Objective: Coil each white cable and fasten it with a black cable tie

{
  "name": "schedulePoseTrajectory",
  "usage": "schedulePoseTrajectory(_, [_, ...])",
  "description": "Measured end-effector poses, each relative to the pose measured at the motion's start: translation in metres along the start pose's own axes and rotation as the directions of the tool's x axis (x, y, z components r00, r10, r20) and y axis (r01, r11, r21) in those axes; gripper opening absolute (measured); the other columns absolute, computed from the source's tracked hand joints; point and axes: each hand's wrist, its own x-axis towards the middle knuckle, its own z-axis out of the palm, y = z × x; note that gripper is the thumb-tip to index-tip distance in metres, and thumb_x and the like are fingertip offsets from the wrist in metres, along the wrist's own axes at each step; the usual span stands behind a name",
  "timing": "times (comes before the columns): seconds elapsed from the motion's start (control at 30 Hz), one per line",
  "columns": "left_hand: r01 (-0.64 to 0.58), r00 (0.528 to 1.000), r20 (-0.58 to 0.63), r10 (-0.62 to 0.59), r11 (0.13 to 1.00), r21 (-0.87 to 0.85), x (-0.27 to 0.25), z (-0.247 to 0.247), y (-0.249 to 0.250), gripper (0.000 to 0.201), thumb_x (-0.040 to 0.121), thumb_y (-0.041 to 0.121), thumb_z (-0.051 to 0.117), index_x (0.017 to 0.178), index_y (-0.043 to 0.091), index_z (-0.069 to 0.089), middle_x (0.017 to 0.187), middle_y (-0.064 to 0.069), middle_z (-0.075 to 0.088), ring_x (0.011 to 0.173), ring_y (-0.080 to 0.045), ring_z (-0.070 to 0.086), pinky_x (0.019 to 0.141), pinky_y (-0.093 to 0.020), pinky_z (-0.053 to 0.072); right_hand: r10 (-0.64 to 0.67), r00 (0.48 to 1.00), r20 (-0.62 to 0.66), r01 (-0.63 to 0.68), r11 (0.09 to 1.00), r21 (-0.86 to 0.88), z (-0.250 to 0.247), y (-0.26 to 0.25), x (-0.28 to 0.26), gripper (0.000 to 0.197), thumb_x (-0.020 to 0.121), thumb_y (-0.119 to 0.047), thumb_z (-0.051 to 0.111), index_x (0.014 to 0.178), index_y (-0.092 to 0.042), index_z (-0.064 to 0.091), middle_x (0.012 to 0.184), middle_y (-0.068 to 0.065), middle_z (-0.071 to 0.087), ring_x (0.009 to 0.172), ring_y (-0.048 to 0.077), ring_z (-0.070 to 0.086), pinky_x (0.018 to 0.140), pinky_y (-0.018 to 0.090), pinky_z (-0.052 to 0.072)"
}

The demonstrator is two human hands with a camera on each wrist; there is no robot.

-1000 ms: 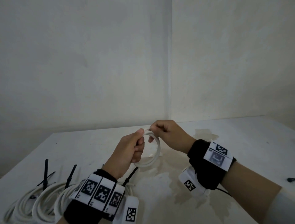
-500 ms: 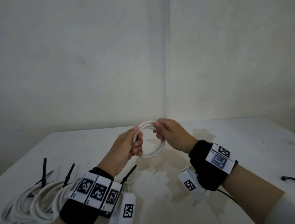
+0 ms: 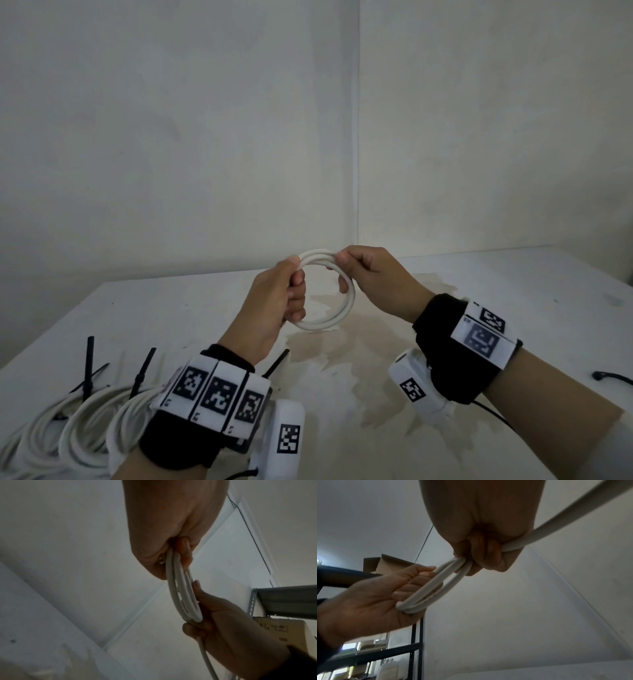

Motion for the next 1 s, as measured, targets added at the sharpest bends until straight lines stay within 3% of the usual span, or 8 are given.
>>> schedulePoseTrajectory(0.27, [-0.028, 0.989, -0.148, -0.008, 0.970, -0.242, 0.007, -0.039, -0.002, 0.038, 0.097, 0.027, 0.035, 0.061, 0.016, 0.036, 0.038, 0.011, 0.028, 0.030, -0.003, 0.023, 0.033, -0.014, 0.026, -0.014, 0.994, -0.105, -0.025, 0.933, -0.360, -0.018, 0.049, -0.019, 0.024, 0.097, -0.015, 0.042, 0.107, -0.007, 0.062, 0.062, -0.017, 0.044, 0.057, 0.004, 0.043, 0.058, 0.012, 0.034])
schedulePoseTrajectory(0.37, [-0.048, 0.980, -0.199, -0.005, 0.965, -0.260, 0.008, -0.042, -0.005, 0.036, 0.097, 0.026, 0.035, 0.062, 0.016, 0.036, 0.039, 0.011, 0.028, 0.031, -0.003, 0.023, 0.033, -0.015, 0.025, -0.212, 0.975, -0.059, 0.126, 0.754, -0.645, -0.012, 0.050, -0.022, 0.030, 0.096, -0.023, 0.037, 0.099, -0.009, 0.064, 0.069, -0.009, 0.058, 0.057, 0.020, 0.056, 0.052, 0.031, 0.046])
schedulePoseTrajectory(0.47, [-0.077, 0.966, -0.258, 0.015, 0.970, -0.231, 0.010, -0.041, -0.004, 0.035, 0.096, 0.025, 0.036, 0.062, 0.016, 0.036, 0.040, 0.010, 0.028, 0.032, -0.005, 0.023, 0.034, -0.015, 0.025, -0.316, 0.945, 0.084, 0.243, 0.506, -0.828, 0.000, 0.045, -0.028, 0.031, 0.083, -0.027, 0.036, 0.086, -0.014, 0.064, 0.066, -0.001, 0.059, 0.041, 0.017, 0.054, 0.031, 0.021, 0.028])
schedulePoseTrajectory(0.6, [-0.097, 0.949, -0.314, 0.033, 0.977, -0.189, 0.015, -0.035, -0.004, 0.033, 0.095, 0.023, 0.036, 0.063, 0.017, 0.037, 0.041, 0.010, 0.029, 0.035, -0.006, 0.023, 0.038, -0.017, 0.026, -0.360, 0.907, 0.217, 0.349, 0.358, -0.866, 0.023, 0.036, -0.036, 0.009, 0.076, -0.018, 0.056, 0.078, -0.013, 0.064, 0.065, -0.001, 0.056, 0.037, 0.015, 0.050, 0.036, 0.019, 0.015])
schedulePoseTrajectory(0.67, [-0.094, 0.942, -0.334, 0.033, 0.981, -0.169, 0.017, -0.029, -0.007, 0.032, 0.095, 0.023, 0.036, 0.063, 0.017, 0.037, 0.043, 0.010, 0.029, 0.036, -0.006, 0.023, 0.039, -0.018, 0.027, -0.348, 0.904, 0.249, 0.365, 0.325, -0.872, 0.032, 0.029, -0.037, 0.021, 0.058, -0.013, 0.080, 0.070, -0.014, 0.062, 0.063, -0.001, 0.054, 0.035, 0.015, 0.046, 0.037, 0.019, 0.012])
schedulePoseTrajectory(0.73, [-0.088, 0.937, -0.348, 0.031, 0.985, -0.148, 0.018, -0.023, -0.010, 0.032, 0.095, 0.023, 0.036, 0.064, 0.017, 0.037, 0.045, 0.009, 0.030, 0.038, -0.007, 0.023, 0.041, -0.019, 0.027, -0.287, 0.923, 0.256, 0.345, 0.320, -0.882, 0.037, 0.019, -0.037, 0.030, 0.049, -0.012, 0.085, 0.062, -0.015, 0.058, 0.060, -0.002, 0.052, 0.034, 0.013, 0.041, 0.037, 0.020, 0.007])
schedulePoseTrajectory(0.83, [-0.105, 0.927, -0.373, 0.043, 0.984, -0.146, 0.019, -0.019, -0.011, 0.033, 0.097, 0.025, 0.035, 0.065, 0.017, 0.038, 0.045, 0.009, 0.031, 0.037, -0.006, 0.026, 0.042, -0.019, 0.028, -0.271, 0.923, 0.272, 0.351, 0.304, -0.886, 0.041, 0.012, -0.036, 0.027, 0.046, -0.006, 0.077, 0.064, -0.014, 0.059, 0.061, -0.001, 0.051, 0.032, 0.013, 0.038, 0.041, 0.021, -0.007])
schedulePoseTrajectory(1.0, [-0.189, 0.887, -0.456, 0.074, 0.959, -0.211, 0.023, -0.027, -0.006, 0.035, 0.098, 0.026, 0.034, 0.064, 0.018, 0.037, 0.043, 0.011, 0.033, 0.034, -0.004, 0.028, 0.039, -0.017, 0.029, -0.286, 0.922, 0.262, 0.350, 0.319, -0.881, 0.044, 0.019, -0.046, 0.037, 0.062, -0.004, 0.053, 0.094, -0.006, 0.069, 0.064, 0.000, 0.058, 0.026, 0.013, 0.036, 0.046, 0.020, -0.010])
